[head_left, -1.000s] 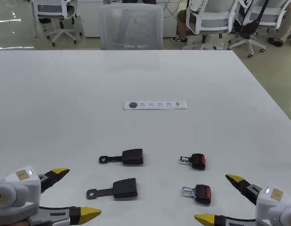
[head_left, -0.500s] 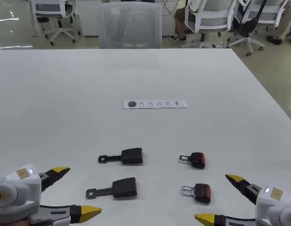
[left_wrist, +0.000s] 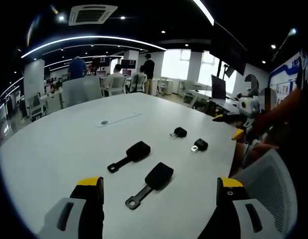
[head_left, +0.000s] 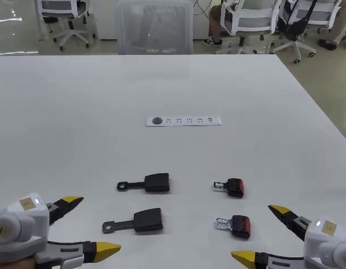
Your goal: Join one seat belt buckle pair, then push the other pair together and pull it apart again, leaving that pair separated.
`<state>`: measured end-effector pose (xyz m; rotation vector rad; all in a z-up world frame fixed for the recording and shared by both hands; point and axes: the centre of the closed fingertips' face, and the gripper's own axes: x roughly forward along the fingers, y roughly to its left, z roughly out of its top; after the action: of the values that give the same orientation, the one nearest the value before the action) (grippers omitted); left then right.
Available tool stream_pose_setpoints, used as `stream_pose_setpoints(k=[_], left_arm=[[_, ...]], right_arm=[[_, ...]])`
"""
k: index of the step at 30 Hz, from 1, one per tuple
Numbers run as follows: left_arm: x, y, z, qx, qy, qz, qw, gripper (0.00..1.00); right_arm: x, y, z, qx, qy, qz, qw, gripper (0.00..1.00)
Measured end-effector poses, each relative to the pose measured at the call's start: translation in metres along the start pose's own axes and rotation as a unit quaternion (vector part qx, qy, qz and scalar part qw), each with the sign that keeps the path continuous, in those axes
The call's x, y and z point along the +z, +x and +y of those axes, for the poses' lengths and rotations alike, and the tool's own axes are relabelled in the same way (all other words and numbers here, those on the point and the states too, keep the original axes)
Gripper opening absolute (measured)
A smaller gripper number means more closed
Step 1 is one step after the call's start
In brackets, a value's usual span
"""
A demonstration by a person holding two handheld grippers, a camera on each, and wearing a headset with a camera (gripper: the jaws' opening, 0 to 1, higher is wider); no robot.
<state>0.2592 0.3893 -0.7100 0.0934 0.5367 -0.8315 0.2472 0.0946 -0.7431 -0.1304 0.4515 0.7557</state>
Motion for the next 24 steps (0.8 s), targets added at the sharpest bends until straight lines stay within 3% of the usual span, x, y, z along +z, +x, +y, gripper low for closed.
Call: stream_pose_setpoints(k=[24], left_arm=[[-0.003, 0.011, -0.001, -0.005, 0.001, 0.009, 0.9999, 0.95]], right_arm=[[-0.005, 0.001, -0.005, 0.0, -0.003, 0.008, 1.0, 0.93]])
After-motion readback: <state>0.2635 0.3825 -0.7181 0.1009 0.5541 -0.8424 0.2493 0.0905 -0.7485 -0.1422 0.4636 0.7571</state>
